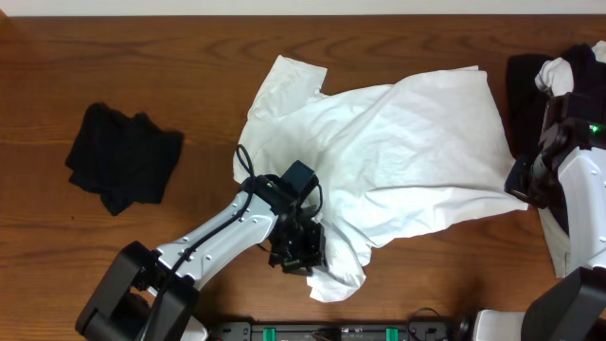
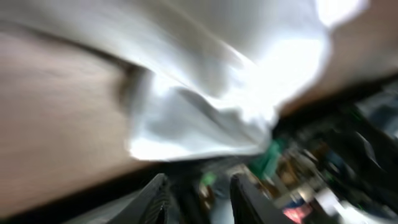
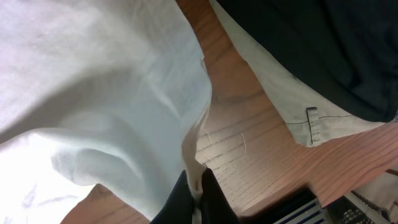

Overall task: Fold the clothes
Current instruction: 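Drag the lower left corner downward to flatten the T-shirt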

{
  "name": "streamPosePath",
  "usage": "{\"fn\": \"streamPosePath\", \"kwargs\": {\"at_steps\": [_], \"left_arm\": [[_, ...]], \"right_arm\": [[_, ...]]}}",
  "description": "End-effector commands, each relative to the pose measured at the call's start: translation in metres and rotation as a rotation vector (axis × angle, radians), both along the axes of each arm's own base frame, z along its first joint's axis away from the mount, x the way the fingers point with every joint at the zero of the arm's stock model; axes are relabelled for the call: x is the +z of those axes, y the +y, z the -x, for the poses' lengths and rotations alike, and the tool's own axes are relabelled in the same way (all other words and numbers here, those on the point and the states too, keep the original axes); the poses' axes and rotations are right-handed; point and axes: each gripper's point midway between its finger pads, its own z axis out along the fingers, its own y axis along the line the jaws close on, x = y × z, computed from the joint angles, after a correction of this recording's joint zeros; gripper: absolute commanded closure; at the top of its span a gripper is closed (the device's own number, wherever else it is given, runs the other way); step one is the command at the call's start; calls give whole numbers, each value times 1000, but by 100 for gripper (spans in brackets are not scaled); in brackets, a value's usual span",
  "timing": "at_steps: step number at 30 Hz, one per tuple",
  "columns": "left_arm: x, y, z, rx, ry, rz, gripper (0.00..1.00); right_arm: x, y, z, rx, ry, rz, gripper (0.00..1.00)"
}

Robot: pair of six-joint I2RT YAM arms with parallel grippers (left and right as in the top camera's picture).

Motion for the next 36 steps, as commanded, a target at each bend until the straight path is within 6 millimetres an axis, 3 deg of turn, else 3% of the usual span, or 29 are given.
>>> {"fn": "streamPosePath", "kwargs": {"at_steps": [1, 5, 10, 23, 36], "left_arm": [[-22, 26, -23, 15, -143, -187, 65], [-23, 22, -34, 21, -192, -174, 65], [-29, 32, -47, 54, -255, -245, 66], [-46, 27, -47, 95, -272, -203, 66], [-45, 15, -62, 121, -329, -151, 66]], "right_arm": [[1, -2, 1, -7, -2, 4, 99], [1, -2, 1, -7, -2, 4, 99], [1, -1, 2, -7, 0, 3, 99], [1, -1, 3, -7, 5, 2, 99], [1, -1, 3, -7, 5, 2, 99]]}}
